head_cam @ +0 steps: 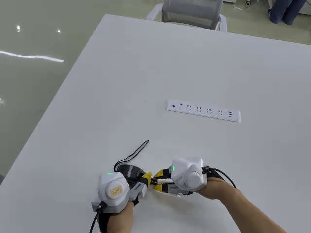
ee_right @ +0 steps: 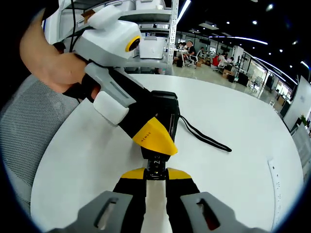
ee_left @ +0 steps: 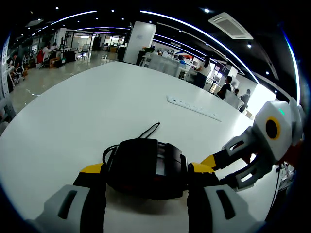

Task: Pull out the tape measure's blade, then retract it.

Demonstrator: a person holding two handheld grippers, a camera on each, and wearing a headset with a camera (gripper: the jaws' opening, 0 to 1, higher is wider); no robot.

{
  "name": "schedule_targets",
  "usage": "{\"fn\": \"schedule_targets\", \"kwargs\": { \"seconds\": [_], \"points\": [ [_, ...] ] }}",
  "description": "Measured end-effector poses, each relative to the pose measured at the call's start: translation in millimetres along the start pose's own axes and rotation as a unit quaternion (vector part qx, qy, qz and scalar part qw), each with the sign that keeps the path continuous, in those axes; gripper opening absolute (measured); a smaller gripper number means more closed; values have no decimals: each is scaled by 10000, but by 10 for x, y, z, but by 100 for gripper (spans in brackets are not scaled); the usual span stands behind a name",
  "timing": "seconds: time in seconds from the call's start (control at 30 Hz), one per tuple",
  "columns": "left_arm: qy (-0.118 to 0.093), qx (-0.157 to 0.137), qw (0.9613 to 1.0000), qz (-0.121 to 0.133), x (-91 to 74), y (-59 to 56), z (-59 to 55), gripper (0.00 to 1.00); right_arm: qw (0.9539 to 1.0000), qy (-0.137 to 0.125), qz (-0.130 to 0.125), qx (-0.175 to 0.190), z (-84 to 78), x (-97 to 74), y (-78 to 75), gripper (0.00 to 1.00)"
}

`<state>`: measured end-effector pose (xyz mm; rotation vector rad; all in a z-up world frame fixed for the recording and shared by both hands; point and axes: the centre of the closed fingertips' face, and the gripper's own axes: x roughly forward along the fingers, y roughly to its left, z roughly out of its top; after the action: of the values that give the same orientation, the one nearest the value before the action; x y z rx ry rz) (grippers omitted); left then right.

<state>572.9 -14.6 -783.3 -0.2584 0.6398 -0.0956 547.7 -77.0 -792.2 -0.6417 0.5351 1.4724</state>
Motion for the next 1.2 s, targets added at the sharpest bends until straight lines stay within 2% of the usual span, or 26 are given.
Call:
{"fn": "schedule_targets", "kwargs": {
  "seconds": [1.2],
  "points": [
    [-11,-84,10000,-13,-6,25,8,65,10000,2,-59,19,88,126,-20,13]
  ]
}}
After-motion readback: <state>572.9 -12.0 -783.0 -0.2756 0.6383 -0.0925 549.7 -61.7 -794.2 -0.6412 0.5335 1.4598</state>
